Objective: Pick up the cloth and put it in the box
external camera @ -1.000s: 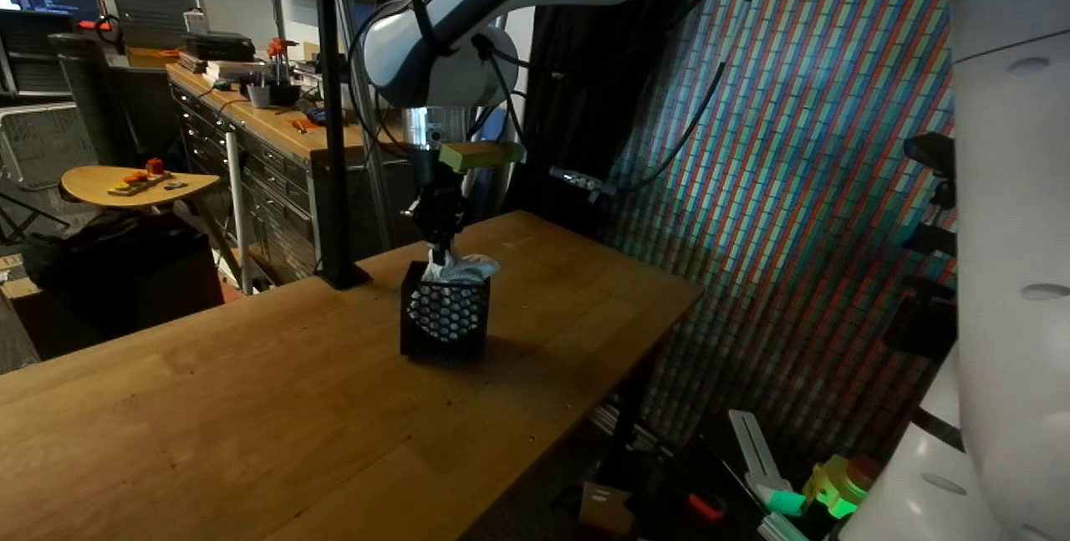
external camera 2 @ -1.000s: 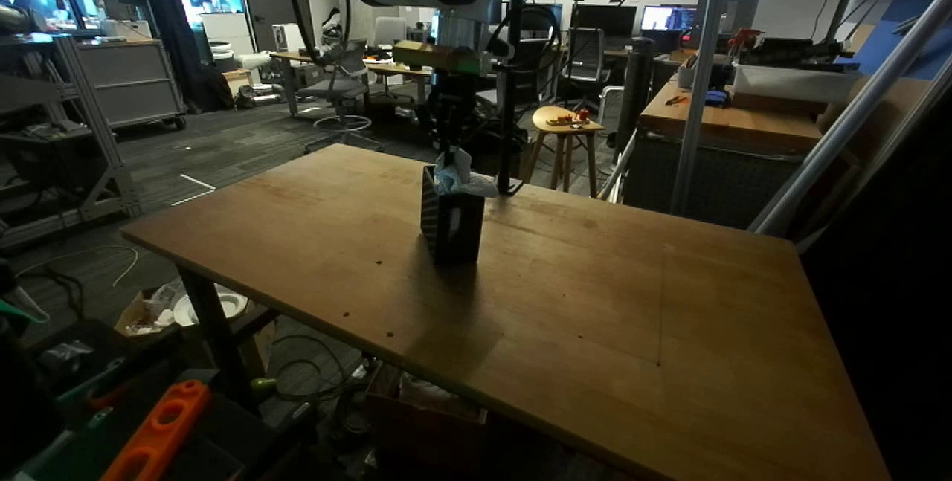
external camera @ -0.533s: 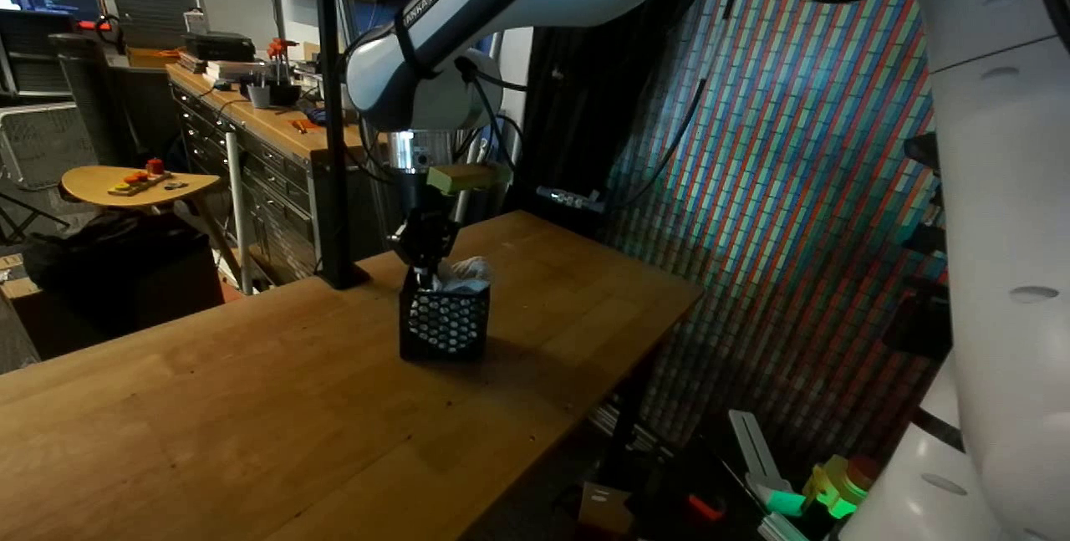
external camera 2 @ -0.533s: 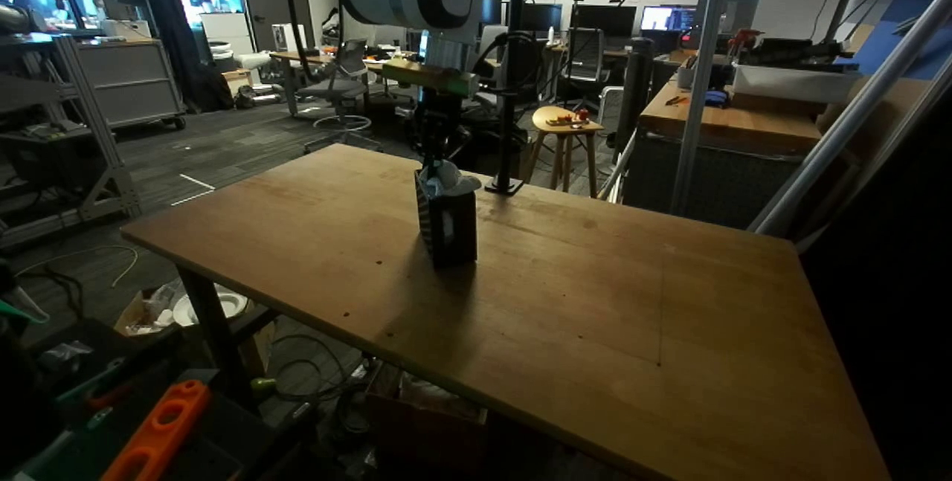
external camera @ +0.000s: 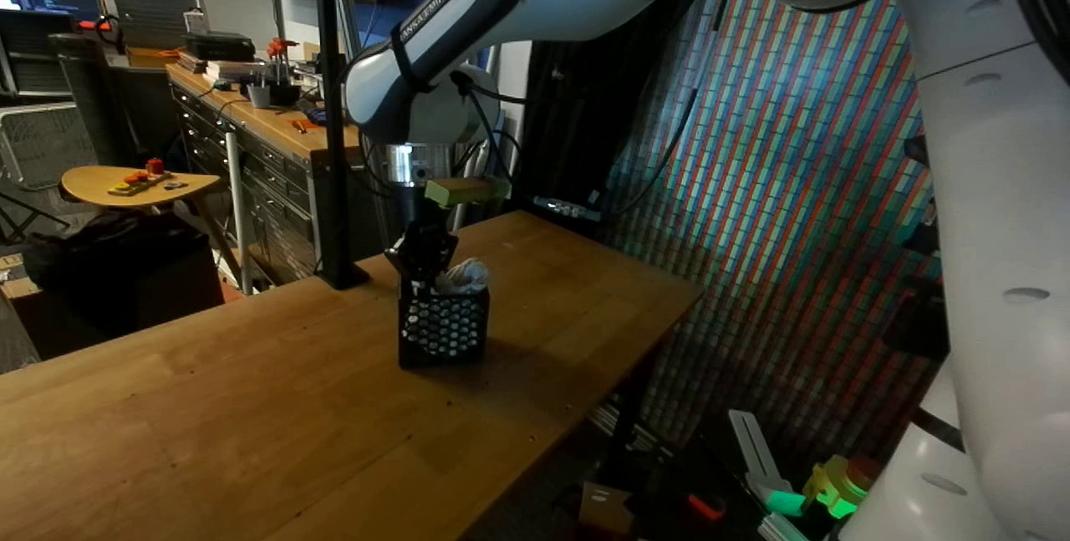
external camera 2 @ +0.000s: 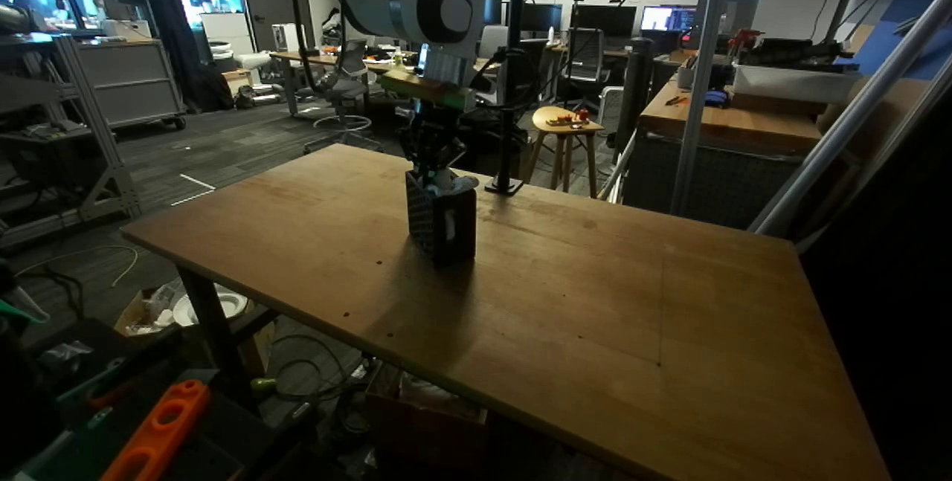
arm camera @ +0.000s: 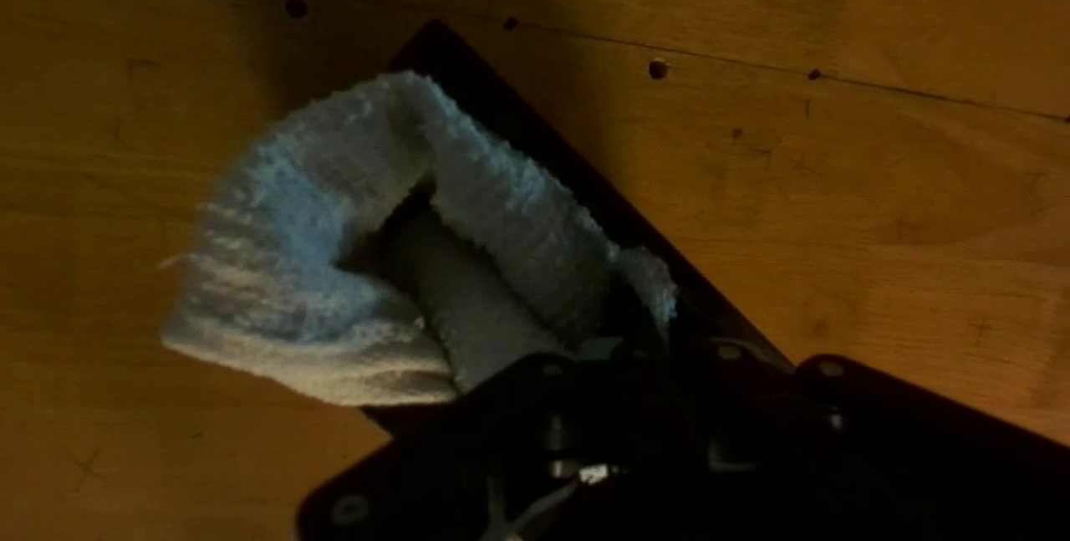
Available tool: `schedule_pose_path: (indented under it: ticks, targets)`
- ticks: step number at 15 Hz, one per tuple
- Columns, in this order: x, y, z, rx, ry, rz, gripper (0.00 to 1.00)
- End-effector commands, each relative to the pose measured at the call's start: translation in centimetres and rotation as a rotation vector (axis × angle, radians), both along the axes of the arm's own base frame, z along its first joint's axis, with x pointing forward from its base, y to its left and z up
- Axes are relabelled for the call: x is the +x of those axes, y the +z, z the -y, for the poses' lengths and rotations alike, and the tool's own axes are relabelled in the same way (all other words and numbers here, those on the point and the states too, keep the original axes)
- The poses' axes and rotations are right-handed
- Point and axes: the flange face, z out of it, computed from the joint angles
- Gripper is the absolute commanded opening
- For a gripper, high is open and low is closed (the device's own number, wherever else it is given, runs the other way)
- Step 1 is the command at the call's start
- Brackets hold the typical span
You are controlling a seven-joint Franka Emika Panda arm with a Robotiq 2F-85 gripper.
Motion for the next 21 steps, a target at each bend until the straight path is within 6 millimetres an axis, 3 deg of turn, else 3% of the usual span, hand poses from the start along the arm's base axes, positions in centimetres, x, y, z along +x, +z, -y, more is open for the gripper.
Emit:
schedule_pose_path:
  ticks: [1, 15, 17, 18, 21]
  targets:
    - [0.0, -1.1, -0.4, 0.044, -0.022, 0.001, 0.06]
    - [-4.8, -5.6, -3.6, 0.244, -0.373, 0.008, 0.07]
    - [-5.8, -5.1, -3.9, 0.26, -0.41, 0.023, 0.32]
    - [-6.3, -4.7, -3.8, 0.258, -0.416, 0.028, 0.36]
    - [-7.7, -2.2, -2.9, 0.197, -0.386, 0.016, 0.58]
